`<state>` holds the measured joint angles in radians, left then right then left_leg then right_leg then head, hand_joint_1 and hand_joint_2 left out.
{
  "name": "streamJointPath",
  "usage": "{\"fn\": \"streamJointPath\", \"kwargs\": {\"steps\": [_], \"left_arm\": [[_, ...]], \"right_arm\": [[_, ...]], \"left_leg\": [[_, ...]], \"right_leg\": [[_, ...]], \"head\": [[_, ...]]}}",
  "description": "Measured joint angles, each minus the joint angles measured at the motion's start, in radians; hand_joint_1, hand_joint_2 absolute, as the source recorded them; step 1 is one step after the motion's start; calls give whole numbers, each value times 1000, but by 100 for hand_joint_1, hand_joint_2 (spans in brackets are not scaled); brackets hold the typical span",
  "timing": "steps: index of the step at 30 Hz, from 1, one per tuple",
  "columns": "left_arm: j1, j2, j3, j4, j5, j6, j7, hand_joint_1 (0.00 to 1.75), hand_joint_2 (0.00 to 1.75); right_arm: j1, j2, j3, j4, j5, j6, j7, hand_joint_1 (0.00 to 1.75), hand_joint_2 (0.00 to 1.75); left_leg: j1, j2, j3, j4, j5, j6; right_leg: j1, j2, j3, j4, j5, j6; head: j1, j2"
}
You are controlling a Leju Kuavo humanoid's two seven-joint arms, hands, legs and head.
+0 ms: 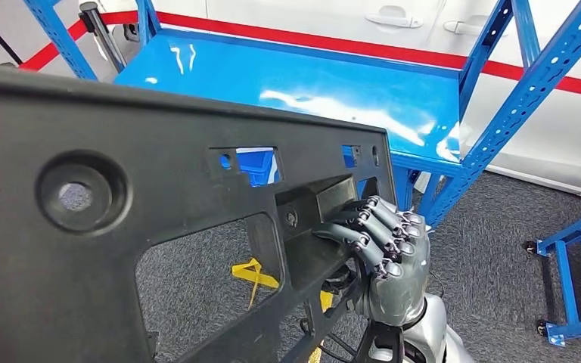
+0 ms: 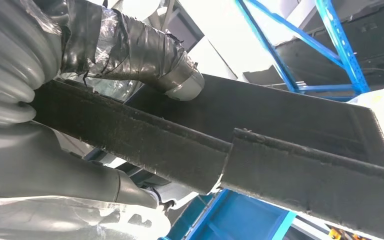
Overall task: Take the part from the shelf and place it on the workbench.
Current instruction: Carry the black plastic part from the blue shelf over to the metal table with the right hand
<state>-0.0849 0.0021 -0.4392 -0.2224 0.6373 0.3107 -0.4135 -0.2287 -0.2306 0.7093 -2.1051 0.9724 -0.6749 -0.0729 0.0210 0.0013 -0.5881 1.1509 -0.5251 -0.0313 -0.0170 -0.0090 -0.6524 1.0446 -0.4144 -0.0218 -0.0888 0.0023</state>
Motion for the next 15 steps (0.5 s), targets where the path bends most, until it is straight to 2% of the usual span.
{"fn": "streamJointPath", "kwargs": {"steps": [1, 2, 3, 5, 6, 7, 8, 10, 11, 12, 13, 14, 15], "left_arm": [[-2, 0, -1, 0, -1, 0, 0, 0, 175], [-4, 0, -3, 0, -1, 0, 0, 0, 175], [-5, -1, -6, 0, -1, -1, 0, 0, 175], [-3, -1, -10, 0, -1, -2, 0, 0, 175], [-3, -1, -11, 0, -2, -3, 1, 0, 175], [-3, -2, -12, 0, -3, -5, 2, 0, 175], [-3, -2, -13, 0, -5, -6, 3, 0, 175], [-4, -2, -17, 0, -9, -9, 3, 0, 175], [-4, -2, -19, 0, -11, -12, 3, 0, 175], [-4, -2, -22, 0, -13, -16, 4, 0, 175], [-4, -2, -23, 0, -16, -20, 4, 0, 175], [-4, -2, -25, 0, -19, -24, 5, 0, 175], [-4, -2, -27, 0, -21, -28, 5, 0, 175]], "right_arm": [[1, 1, -2, 0, 0, 0, -1, 175, 175], [3, 1, -4, 0, 0, 0, -1, 175, 175], [4, 2, -5, 0, 0, -1, -2, 175, 175], [11, 2, -9, 0, -2, -2, -2, 175, 175], [17, 2, -12, 0, -3, -2, -2, 175, 175], [23, 2, -16, -1, -5, -3, -2, 175, 175], [29, 2, -21, -1, -6, -3, -2, 175, 175], [39, 2, -30, -3, -8, -4, -3, 175, 175], [45, 2, -34, -4, -7, -5, -4, 175, 175], [50, 2, -37, -5, -6, -6, -4, 175, 175], [55, 1, -39, -6, -4, -6, -3, 175, 175], [59, 1, -42, -8, -2, -6, 0, 175, 175], [62, 1, -44, -12, 0, -7, 4, 175, 175]], "left_leg": [[-2, -3, 43, -66, 4, 2], [-4, -5, 70, -111, 2, 6], [-8, -8, 80, -135, -3, 12], [-9, -8, 73, -140, 11, 28], [-8, -6, 67, -142, 19, 36], [-7, -3, 58, -145, 29, 46], [-7, -1, 47, -147, 41, 57], [-13, 1, 21, -146, 62, 70], [-17, 1, 7, -145, 73, 73], [-21, 2, -7, -143, 83, 75], [-25, 2, -21, -141, 93, 75], [-28, 2, -36, -139, 102, 75], [-29, 0, -48, -136, 110, 74]], "right_leg": [[-1, 0, -9, 3, 6, 7], [-2, 1, -13, 4, 14, 14], [-2, 1, -15, 1, 23, 20], [-2, 2, -18, -5, 37, 30], [-2, 3, -22, 0, 29, 35], [-1, 5, -31, 19, 1, 38], [-2, 6, -43, 58, -44, 39], [-1, 7, -69, 180, -146, 39], [-1, 7, -74, 237, -171, 38], [0, 7, -67, 271, -171, 36], [1, 7, -45, 273, -151, 33], [3, 7, -9, 243, -122, 27], [7, 11, 42, 185, -102, 18]], "head": [[0, 0], [1, 0], [1, 0], [3, 0], [3, 0], [6, 0], [8, 0], [14, 0], [15, 0], [16, 0], [16, 0], [17, 0], [18, 0]]}}
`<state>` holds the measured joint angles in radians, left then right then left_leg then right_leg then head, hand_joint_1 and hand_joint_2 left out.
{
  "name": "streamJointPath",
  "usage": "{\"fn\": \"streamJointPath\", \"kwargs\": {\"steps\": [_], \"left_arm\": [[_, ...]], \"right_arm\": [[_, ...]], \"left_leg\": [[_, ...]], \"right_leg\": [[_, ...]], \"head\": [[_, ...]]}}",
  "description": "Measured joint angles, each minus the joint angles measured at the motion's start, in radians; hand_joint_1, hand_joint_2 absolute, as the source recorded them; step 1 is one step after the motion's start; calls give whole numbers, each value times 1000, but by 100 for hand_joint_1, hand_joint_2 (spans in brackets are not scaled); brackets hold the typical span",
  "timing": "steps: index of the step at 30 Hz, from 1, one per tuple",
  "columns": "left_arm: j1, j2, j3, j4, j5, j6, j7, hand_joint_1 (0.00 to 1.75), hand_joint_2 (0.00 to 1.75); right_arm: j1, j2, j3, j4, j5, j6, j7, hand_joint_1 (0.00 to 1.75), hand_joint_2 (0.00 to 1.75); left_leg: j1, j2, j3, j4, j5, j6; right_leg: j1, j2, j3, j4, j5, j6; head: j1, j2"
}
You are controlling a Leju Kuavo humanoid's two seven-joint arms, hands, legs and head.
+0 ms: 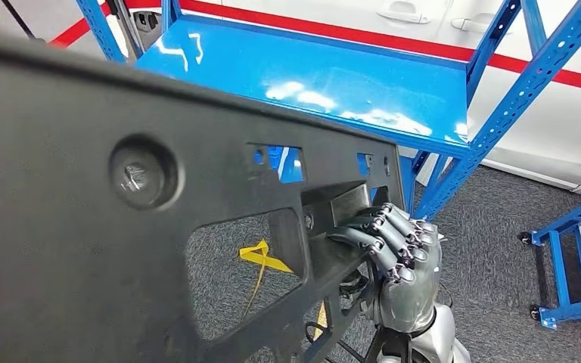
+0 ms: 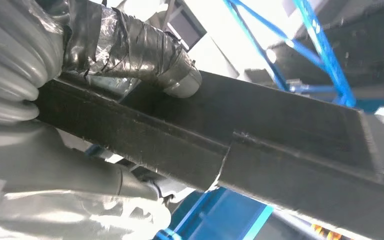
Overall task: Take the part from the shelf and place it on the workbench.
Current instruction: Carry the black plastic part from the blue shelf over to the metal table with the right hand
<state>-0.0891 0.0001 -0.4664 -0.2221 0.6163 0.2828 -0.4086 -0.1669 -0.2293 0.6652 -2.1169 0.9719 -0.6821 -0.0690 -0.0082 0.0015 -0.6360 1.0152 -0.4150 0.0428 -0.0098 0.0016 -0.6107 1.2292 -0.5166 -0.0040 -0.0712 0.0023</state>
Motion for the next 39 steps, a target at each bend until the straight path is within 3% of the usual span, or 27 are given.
{"fn": "streamJointPath", "kwargs": {"steps": [2, 4, 6, 7, 10, 11, 12, 13, 15, 16, 18, 20, 22, 24, 26, 27, 29, 31, 33, 35, 37, 39], "left_arm": [[-1, 0, -7, 0, -3, -6, 1, 0, 175], [-1, 0, -14, 0, -7, -12, 2, 0, 175], [1, 2, -19, 0, -8, -16, 5, 0, 175], [2, 4, -22, 0, -9, -17, 7, 0, 175], [4, 7, -32, 0, -14, -21, 13, 0, 175], [4, 7, -37, 0, -18, -23, 16, 0, 175], [4, 8, -41, 0, -23, -26, 19, 0, 175], [4, 10, -46, 0, -27, -29, 23, 0, 175], [4, 15, -56, 0, -33, -35, 31, 0, 175], [2, 17, -60, 0, -34, -38, 35, 0, 175], [-2, 23, -68, 0, -37, -43, 41, 0, 175], [-2, 30, -76, 0, -38, -47, 46, 0, 175], [4, 36, -83, 0, -39, -50, 52, 0, 175], [4, 39, -88, 0, -38, -52, 54, 0, 175], [1, 42, -91, 0, -38, -53, 55, 0, 175], [0, 44, -93, 0, -38, -53, 56, 0, 175], [1, 46, -94, 0, -38, -55, 58, 0, 175], [2, 48, -95, 0, -38, -58, 59, 0, 175], [1, 50, -96, 0, -37, -64, 61, 0, 175], [0, 56, -99, 0, -35, -70, 63, 0, 175], [4, 68, -101, 0, -32, -77, 67, 0, 175], [8, 77, -103, 0, -31, -83, 70, 0, 175]], "right_arm": [[3, 0, -5, -10, 2, -2, 7, 175, 175], [6, 0, -10, -18, 2, -4, 9, 175, 175], [11, 0, -13, -22, 2, -5, 9, 175, 175], [13, 0, -13, -23, 3, -5, 9, 175, 175], [20, 0, -16, -26, 6, -5, 13, 175, 175], [24, 0, -17, -27, 9, -5, 15, 175, 175], [29, 0, -18, -27, 12, -5, 16, 175, 175], [35, 0, -19, -27, 14, -5, 17, 175, 175], [48, 0, -24, -31, 13, -5, 17, 175, 175], [55, 0, -29, -35, 11, -5, 15, 175, 175], [69, 0, -38, -46, 2, -5, 9, 175, 175], [80, 0, -45, -54, -15, -5, -1, 175, 175], [90, 0, -53, -60, -40, -5, -15, 175, 175], [101, 1, -61, -66, -60, -5, -27, 175, 175], [112, 1, -66, -70, -68, -5, -32, 175, 175], [116, 1, -68, -71, -71, -5, -33, 175, 175], [121, 1, -70, -72, -76, -5, -35, 175, 175], [123, 1, -73, -74, -80, -5, -38, 175, 175], [125, 1, -76, -77, -88, -5, -44, 175, 175], [132, 2, -83, -81, -110, -5, -58, 175, 175], [138, 4, -90, -84, -139, -5, -77, 175, 175], [142, 7, -96, -87, -157, -5, -90, 175, 175]], "left_leg": [[-2, -3, -17, 4, 15, -6], [1, -6, -24, 1, 33, -16], [2, -10, -30, -3, 44, -26], [3, -11, -39, 9, 28, -32], [13, -9, -84, 147, -92, -52], [18, -9, -97, 205, -117, -60], [23, -8, -100, 244, -118, -67], [27, -7, -91, 256, -99, -74], [35, 9, -23, 175, -49, -86], [32, 25, 21, 113, -44, -89], [24, 48, 74, 24, -63, -80], [19, 39, 73, 9, -68, -56], [22, 26, 68, 3, -58, -33], [23, 14, 59, -2, -45, -14], [20, -3, 46, -2, -34, -5], [18, -14, 39, -1, -30, -4], [17, -33, 30, 2, -23, -6], [17, -52, 23, 8, -20, -10], [17, -73, 12, 17, -15, -17], [18, -91, 0, 21, -7, -30], [22, -105, -9, 18, 0, -44], [22, -78, -26, 48, -24, -56]], "right_leg": [[9, 8, 100, -143, -7, -14], [17, 11, 142, -220, -23, -16], [15, 3, 133, -237, -6, -16], [11, -3, 127, -242, 5, -20], [5, -21, 102, -247, 34, -29], [4, -29, 91, -244, 41, -28], [3, -36, 80, -241, 46, -27], [1, -44, 68, -235, 51, -24], [-5, -59, 45, -218, 55, -17], [-6, -67, 36, -209, 55, -12], [-3, -83, 26, -196, 56, -1], [0, -99, 24, -194, 61, 10], [-3, -82, 17, -177, 46, 21], [-6, -36, -15, -97, -14, 26], [-6, -11, -66, 29, -83, 25], [-6, -7, -79, 70, -97, 25], [-6, -5, -69, 72, -83, 22], [-8, 6, -12, -24, -33, 17], [-9, 43, 47, -136, 2, 12], [-7, 61, 63, -180, 9, 10], [-6, 42, 60, -186, 19, 2], [-10, 22, 58, -195, 30, -10]], "head": [[0, 0], [2, 0], [5, 0], [4, 0], [1, 0], [0, 0], [1, 0], [1, 0], [0, 0], [-1, 0], [-2, 0], [1, 0], [4, 0], [7, 0], [10, 0], [10, 0], [10, 0], [10, 0], [10, 0], [10, 0], [10, 0], [2, 0]]}}
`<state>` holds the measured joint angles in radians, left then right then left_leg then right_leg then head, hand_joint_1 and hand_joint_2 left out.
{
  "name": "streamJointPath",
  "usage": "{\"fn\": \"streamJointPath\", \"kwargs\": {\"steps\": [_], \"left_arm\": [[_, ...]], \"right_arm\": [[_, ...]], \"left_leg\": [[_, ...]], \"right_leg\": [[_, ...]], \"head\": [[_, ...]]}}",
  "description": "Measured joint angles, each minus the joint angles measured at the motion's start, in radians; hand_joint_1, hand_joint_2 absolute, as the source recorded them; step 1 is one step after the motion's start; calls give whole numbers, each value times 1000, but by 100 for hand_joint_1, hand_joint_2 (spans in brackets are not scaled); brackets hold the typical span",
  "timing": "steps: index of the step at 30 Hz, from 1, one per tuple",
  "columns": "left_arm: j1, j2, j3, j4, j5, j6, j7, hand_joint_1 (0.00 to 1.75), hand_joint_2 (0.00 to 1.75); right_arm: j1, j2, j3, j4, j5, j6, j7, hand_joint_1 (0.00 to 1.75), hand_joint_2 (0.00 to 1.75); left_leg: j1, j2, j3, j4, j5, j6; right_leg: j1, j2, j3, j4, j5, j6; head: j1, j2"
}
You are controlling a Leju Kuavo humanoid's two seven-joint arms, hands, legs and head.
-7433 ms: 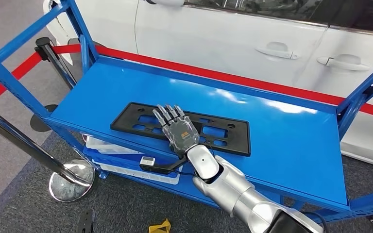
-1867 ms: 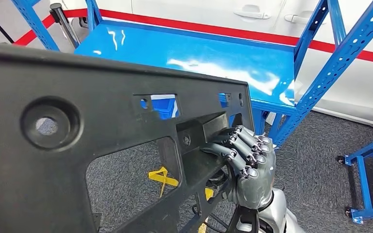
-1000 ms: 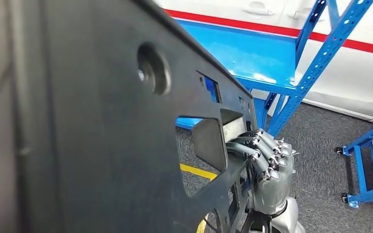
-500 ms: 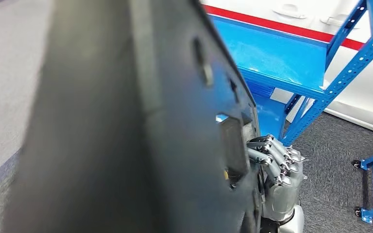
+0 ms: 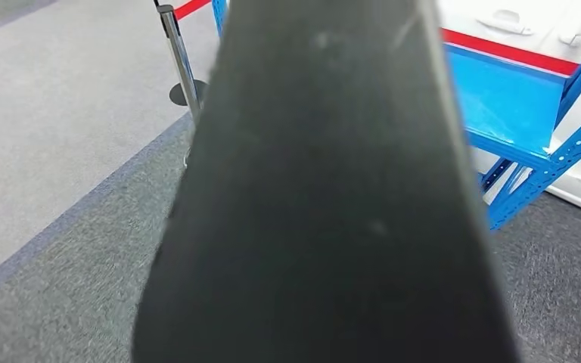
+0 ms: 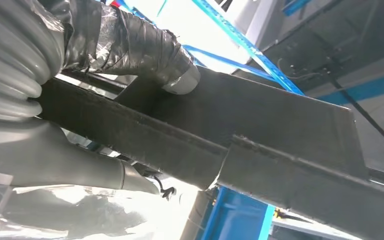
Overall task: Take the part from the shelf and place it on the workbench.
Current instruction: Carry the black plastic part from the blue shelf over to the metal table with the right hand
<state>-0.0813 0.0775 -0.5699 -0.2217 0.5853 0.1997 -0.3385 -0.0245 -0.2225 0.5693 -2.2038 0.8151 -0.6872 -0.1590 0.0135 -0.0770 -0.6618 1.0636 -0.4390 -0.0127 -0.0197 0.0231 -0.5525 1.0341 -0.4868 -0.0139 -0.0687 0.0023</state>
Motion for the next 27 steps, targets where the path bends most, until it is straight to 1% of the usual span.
{"fn": "streamJointPath", "kwargs": {"steps": [1, 2, 3, 4, 5, 6, 7, 8, 9, 10, 11, 12, 13, 14, 15, 16, 17, 18, 19, 20, 21, 22, 23, 24, 25, 26, 27], "left_arm": [[-1, 5, -1, 0, 1, -3, 1, 0, 175], [-2, 8, -1, 0, 2, -6, 2, 0, 175], [-4, 12, -2, 0, 6, -12, 4, 0, 175], [-4, 17, -2, 0, 10, -19, 7, 0, 175], [-4, 20, -3, 0, 14, -27, 9, 0, 175], [-3, 24, -3, 0, 17, -32, 11, 0, 175], [-2, 28, -4, 0, 18, -36, 11, 0, 175], [-3, 33, -4, 0, 18, -37, 10, 0, 175], [-6, 39, -4, 0, 18, -37, 7, 0, 175], [-8, 44, -5, 0, 18, -36, 5, 0, 175], [-9, 49, -5, 0, 18, -36, 4, 0, 175], [-9, 53, -6, 0, 18, -36, 3, 0, 175], [-6, 57, -7, 0, 19, -36, 3, 0, 175], [-4, 60, -8, 0, 20, -36, 3, 0, 175], [-3, 62, -9, 0, 20, -37, 3, 0, 175], [-4, 63, -10, 0, 21, -37, 3, 0, 175], [-6, 64, -11, 0, 22, -37, 3, 0, 175], [-8, 64, -12, 0, 23, -38, 3, 0, 175], [-9, 65, -13, 0, 25, -38, 3, 0, 175], [-8, 65, -14, 0, 26, -39, 3, 0, 175], [-7, 66, -15, 0, 27, -39, 3, 0, 175], [-7, 67, -15, 0, 28, -40, 3, 0, 175], [-7, 67, -15, 0, 29, -40, 3, 0, 175], [-8, 68, -15, 0, 29, -40, 3, 0, 175], [-9, 69, -15, 0, 29, -40, 3, 0, 175], [-10, 71, -16, 0, 29, -40, 3, 0, 175], [-10, 72, -16, 0, 29, -40, 4, 0, 175]], "right_arm": [[3, 2, -4, -2, -4, 0, -3, 175, 175], [7, 3, -8, -3, -8, 0, -6, 175, 175], [11, 4, -11, -4, -13, 0, -10, 175, 175], [14, 5, -15, -5, -21, 0, -17, 175, 175], [16, 6, -17, -5, -32, 0, -26, 175, 175], [17, 8, -20, -5, -45, 0, -35, 175, 175], [18, 10, -23, -5, -57, 0, -45, 175, 175], [19, 12, -27, -5, -68, 0, -52, 175, 175], [19, 15, -32, -6, -76, 0, -58, 175, 175], [20, 17, -36, -6, -82, 0, -63, 175, 175], [20, 18, -40, -7, -86, 0, -68, 175, 175], [21, 19, -44, -7, -89, 0, -71, 175, 175], [22, 21, -47, -8, -88, 0, -74, 175, 175], [23, 23, -51, -8, -86, 0, -76, 175, 175], [25, 25, -56, -9, -81, 0, -77, 175, 175], [27, 26, -61, -11, -74, 0, -77, 175, 175], [30, 26, -65, -11, -65, 0, -76, 175, 175], [32, 26, -67, -12, -59, 0, -75, 175, 175], [35, 26, -68, -12, -56, 0, -74, 175, 175], [37, 26, -69, -12, -57, 0, -74, 175, 175], [38, 27, -70, -12, -60, 0, -76, 175, 175], [38, 27, -72, -12, -65, 0, -79, 175, 175], [38, 27, -73, -12, -69, 0, -82, 175, 175], [39, 27, -75, -12, -73, 0, -84, 175, 175], [40, 28, -76, -12, -78, 0, -86, 175, 175], [41, 29, -77, -13, -82, 0, -88, 175, 175], [42, 30, -78, -13, -85, 0, -89, 175, 175]], "left_leg": [[0, 23, -19, 44, -30, -5], [-1, 45, -42, 104, -66, -10], [1, 57, -66, 168, -98, -14], [1, 62, -81, 216, -117, -16], [1, 65, -80, 232, -118, -18], [1, 69, -59, 209, -103, -17], [1, 78, -21, 151, -76, -15], [-2, 99, 22, 79, -54, -11], [-8, 120, 58, 16, -37, -3], [-13, 135, 80, -26, -29, 6], [-18, 142, 87, -45, -30, 15], [-22, 135, 84, -48, -28, 22], [-18, 124, 84, -52, -24, 29], [-16, 116, 86, -59, -19, 35], [-12, 107, 88, -66, -14, 42], [-9, 97, 90, -71, -9, 48], [-9, 87, 87, -72, -6, 52], [-8, 76, 84, -71, -4, 55], [-8, 64, 81, -69, -3, 56], [-9, 51, 78, -67, -3, 56], [-8, 39, 77, -64, -3, 56], [-8, 25, 77, -60, -4, 54], [-7, 12, 75, -56, -6, 52], [-7, -1, 72, -50, -7, 48], [-7, -12, 66, -44, -7, 43], [-6, -23, 58, -41, -6, 37], [-5, -33, 51, -39, -3, 30]], "right_leg": [[-1, -12, -2, -3, 4, -4], [1, -24, -4, -4, 6, -7], [2, -37, -7, -4, 7, -8], [4, -50, -9, -3, 7, -8], [4, -63, -10, -3, 7, -8], [5, -75, -10, -2, 7, -8], [5, -86, -9, -2, 7, -8], [6, -96, -8, -2, 7, -7], [8, -106, -7, -2, 7, -5], [11, -115, -7, -2, 7, -1], [13, -124, -7, -2, 8, 3], [14, -133, -6, -3, 9, 9], [14, -137, -5, -4, 7, 14], [14, -127, -5, 0, 2, 19], [12, -106, -11, 16, -13, 24], [11, -79, -27, 54, -38, 27], [9, -52, -53, 112, -71, 28], [9, -38, -83, 179, -102, 29], [9, -32, -111, 235, -121, 30], [8, -29, -125, 264, -121, 31], [8, -27, -121, 253, -101, 30], [7, -22, -99, 205, -65, 29], [5, -6, -71, 139, -30, 26], [3, 16, -44, 77, -4, 24], [2, 35, -25, 33, 9, 22], [2, 48, -17, 12, 10, 20], [4, 47, -16, 7, 8, 19]], "head": [[-4, 0], [-9, 0], [-12, 0], [-12, 0], [-13, 0], [-14, 0], [-16, 0], [-19, 0], [-23, 0], [-26, 0], [-28, 0], [-29, 0], [-30, 0], [-29, 0], [-29, 0], [-28, 0], [-28, 0], [-28, 0], [-28, 0], [-28, 0], [-28, 0], [-28, 0], [-28, 0], [-30, 0], [-31, 0], [-32, 0], [-33, 0]]}}
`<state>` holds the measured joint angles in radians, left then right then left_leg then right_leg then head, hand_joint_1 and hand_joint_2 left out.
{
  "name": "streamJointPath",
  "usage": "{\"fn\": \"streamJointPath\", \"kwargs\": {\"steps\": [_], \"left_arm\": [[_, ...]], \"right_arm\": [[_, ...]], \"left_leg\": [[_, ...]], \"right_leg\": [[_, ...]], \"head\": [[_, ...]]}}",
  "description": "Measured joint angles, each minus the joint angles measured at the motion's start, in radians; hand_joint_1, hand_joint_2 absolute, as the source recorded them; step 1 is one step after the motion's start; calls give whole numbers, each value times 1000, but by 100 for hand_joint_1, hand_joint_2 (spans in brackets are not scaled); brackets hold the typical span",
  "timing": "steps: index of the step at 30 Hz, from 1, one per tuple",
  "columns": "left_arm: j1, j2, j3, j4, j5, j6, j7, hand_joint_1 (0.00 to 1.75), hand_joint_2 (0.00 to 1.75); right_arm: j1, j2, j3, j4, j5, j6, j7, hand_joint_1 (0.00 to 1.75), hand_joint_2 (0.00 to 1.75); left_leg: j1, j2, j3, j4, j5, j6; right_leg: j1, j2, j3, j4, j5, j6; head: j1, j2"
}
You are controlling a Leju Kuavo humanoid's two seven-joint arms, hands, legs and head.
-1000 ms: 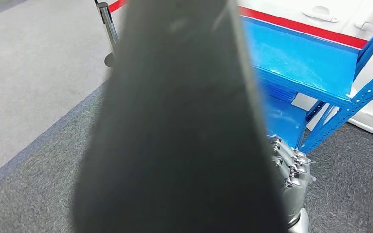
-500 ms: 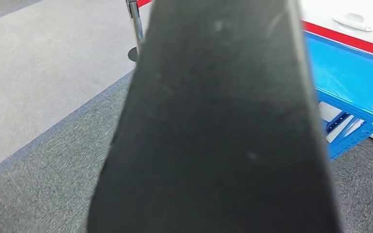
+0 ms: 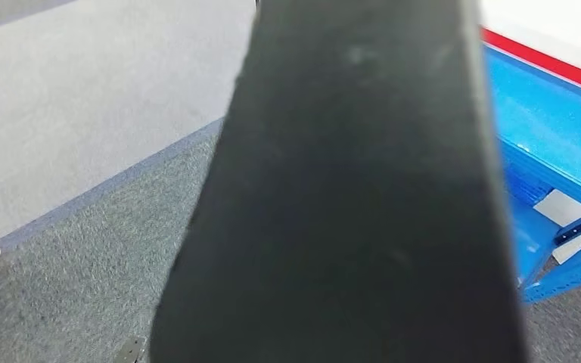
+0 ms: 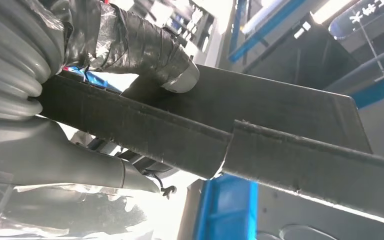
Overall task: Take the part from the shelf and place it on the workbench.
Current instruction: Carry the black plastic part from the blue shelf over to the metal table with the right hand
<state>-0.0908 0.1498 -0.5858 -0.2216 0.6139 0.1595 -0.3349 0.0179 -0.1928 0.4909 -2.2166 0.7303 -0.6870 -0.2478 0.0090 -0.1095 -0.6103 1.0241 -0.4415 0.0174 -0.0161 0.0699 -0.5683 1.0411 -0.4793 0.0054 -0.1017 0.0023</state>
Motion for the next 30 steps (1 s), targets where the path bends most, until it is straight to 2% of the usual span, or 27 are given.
{"fn": "streamJointPath", "kwargs": {"steps": [1, 2, 3, 4, 5, 6, 7, 8, 9, 10, 11, 12, 13, 14, 16, 17, 18, 19, 20, 22, 23, 24, 25, 26, 28, 29, 30], "left_arm": [[2, 3, 0, 0, 0, 0, 0, 0, 175], [5, 4, -1, 0, 0, 0, 0, 0, 175], [7, 6, -2, 0, 0, 0, 1, 0, 175], [7, 8, -2, 0, 0, 0, 1, 0, 175], [5, 9, -3, 0, 0, 1, 1, 0, 175], [3, 10, -3, 0, 0, 1, 1, 0, 175], [1, 10, -4, 0, 0, 1, 1, 0, 175], [1, 10, -5, 0, -1, 1, 1, 0, 175], [3, 10, -7, 0, -1, 1, 1, 0, 175], [4, 11, -8, 0, -1, 1, 1, 0, 175], [4, 11, -10, 0, -1, 1, 1, 0, 175], [3, 11, -12, 0, -1, 1, 1, 0, 175], [1, 11, -13, 0, -1, 1, 1, 0, 175], [-1, 11, -15, 0, -1, 1, 0, 0, 175], [1, 12, -17, 0, 0, 2, -1, 0, 175], [4, 12, -18, 0, 1, 2, -1, 0, 175], [6, 12, -20, 0, 2, 2, -1, 0, 175], [6, 12, -21, 0, 3, 3, -2, 0, 175], [4, 12, -21, 0, 4, 6, -4, 0, 175], [0, 12, -22, 0, 8, 17, -13, 0, 175], [0, 12, -22, 0, 11, 24, -17, 0, 175], [1, 12, -22, 0, 14, 30, -21, 0, 175], [1, 12, -22, 0, 17, 35, -24, 0, 175], [1, 11, -22, 0, 20, 38, -27, 0, 175], [0, 7, -23, 0, 23, 40, -31, 0, 175], [0, 5, -23, 0, 23, 40, -32, 0, 175], [1, 2, -23, 0, 24, 40, -33, 0, 175]], "right_arm": [[0, 1, -1, 0, -2, 0, -1, 175, 175], [0, 3, -3, 0, -2, 0, -2, 175, 175], [0, 4, -3, 0, -1, 0, -2, 175, 175], [1, 6, -4, 0, 1, 0, -2, 175, 175], [1, 8, -5, 0, 4, 0, -2, 175, 175], [3, 9, -6, 0, 6, 0, -2, 175, 175], [3, 10, -7, 0, 7, 0, -2, 175, 175], [4, 11, -8, 0, 4, 0, -3, 175, 175], [4, 11, -8, 1, 0, 0, -3, 175, 175], [4, 11, -9, 1, -6, 0, -5, 175, 175], [3, 11, -9, 1, -14, 0, -7, 175, 175], [3, 11, -9, 0, -21, 0, -9, 175, 175], [2, 11, -9, 0, -28, 0, -12, 175, 175], [2, 11, -10, 0, -35, 0, -14, 175, 175], [1, 12, -10, 1, -48, 0, -19, 175, 175], [0, 12, -10, 1, -53, 0, -21, 175, 175], [0, 12, -10, 1, -57, 0, -23, 175, 175], [-1, 12, -11, 1, -61, 0, -25, 175, 175], [-1, 12, -11, 1, -63, 0, -25, 175, 175], [1, 12, -12, 1, -66, 0, -25, 175, 175], [1, 12, -12, 1, -68, 0, -25, 175, 175], [2, 12, -12, 1, -72, 0, -25, 175, 175], [2, 12, -12, 1, -78, 0, -25, 175, 175], [2, 12, -12, 0, -85, 0, -25, 175, 175], [2, 12, -13, -1, -100, 0, -28, 175, 175], [2, 12, -13, -2, -108, 0, -31, 175, 175], [2, 12, -13, -2, -116, 0, -34, 175, 175]], "left_leg": [[3, -10, -5, -2, 4, -6], [3, -6, -9, 1, 2, -12], [3, 11, -17, 15, -7, -17], [2, 36, -33, 48, -27, -22], [3, 66, -57, 99, -55, -27], [5, 85, -88, 163, -84, -32], [7, 93, -116, 221, -104, -37], [11, 98, -131, 253, -109, -41], [13, 101, -129, 249, -96, -45], [16, 108, -107, 208, -67, -48], [19, 123, -72, 141, -35, -52], [15, 143, -39, 79, -15, -54], [13, 157, -15, 32, -3, -49], [10, 165, -5, 8, -2, -42], [6, 150, -9, 5, -6, -19], [7, 141, -9, 5, -5, -11], [7, 133, -9, 3, -5, -3], [7, 124, -8, 2, -3, 4], [7, 114, -7, 0, -2, 11], [2, 92, -8, 0, -2, 18], [-2, 79, -7, 0, -2, 20], [-6, 67, -5, 0, -3, 20], [-10, 53, -3, 0, -3, 21], [-13, 40, 0, 0, -3, 21], [-16, 17, 2, -2, -2, 20], [-14, 7, 0, -3, -2, 19], [-11, -2, -2, -4, 0, 17]], "right_leg": [[-1, -10, 0, -4, 1, -3], [-2, -21, 2, -10, 5, -8], [-4, -33, 6, -17, 8, -13], [-7, -46, 9, -23, 11, -18], [-7, -59, 11, -26, 12, -21], [-6, -73, 12, -27, 12, -22], [-6, -87, 12, -27, 11, -22], [-7, -100, 12, -27, 10, -22], [-9, -112, 12, -27, 9, -20], [-11, -124, 14, -26, 7, -17], [-12, -134, 15, -25, 4, -13], [-11, -143, 16, -23, 1, -7], [-9, -151, 17, -21, -2, 0], [-5, -158, 18, -19, -4, 7], [-1, -173, 21, -21, -5, 17], [-3, -172, 23, -21, -9, 23], [-5, -159, 19, -10, -19, 27], [-8, -138, 7, 19, -40, 29], [-8, -114, -18, 71, -69, 29], [-4, -86, -87, 206, -124, 24], [0, -81, -113, 251, -131, 20], [4, -78, -123, 260, -118, 15], [9, -74, -115, 230, -86, 7], [14, -63, -92, 168, -43, -4], [21, -30, -40, 45, 14, -26], [23, -19, -24, 7, 24, -34], [25, -17, -16, -9, 23, -38]], "head": [[0, 0], [0, 0], [-5, 0], [-11, 0], [-16, 0], [-21, 0], [-23, 0], [-23, 0], [-23, 0], [-23, 0], [-24, 0], [-29, 0], [-33, 0], [-37, 0], [-41, 0], [-41, 0], [-41, 0], [-41, 0], [-40, 0], [-41, 0], [-41, 0], [-41, 0], [-41, 0], [-41, 0], [-46, 0], [-49, 0], [-53, 0]]}}
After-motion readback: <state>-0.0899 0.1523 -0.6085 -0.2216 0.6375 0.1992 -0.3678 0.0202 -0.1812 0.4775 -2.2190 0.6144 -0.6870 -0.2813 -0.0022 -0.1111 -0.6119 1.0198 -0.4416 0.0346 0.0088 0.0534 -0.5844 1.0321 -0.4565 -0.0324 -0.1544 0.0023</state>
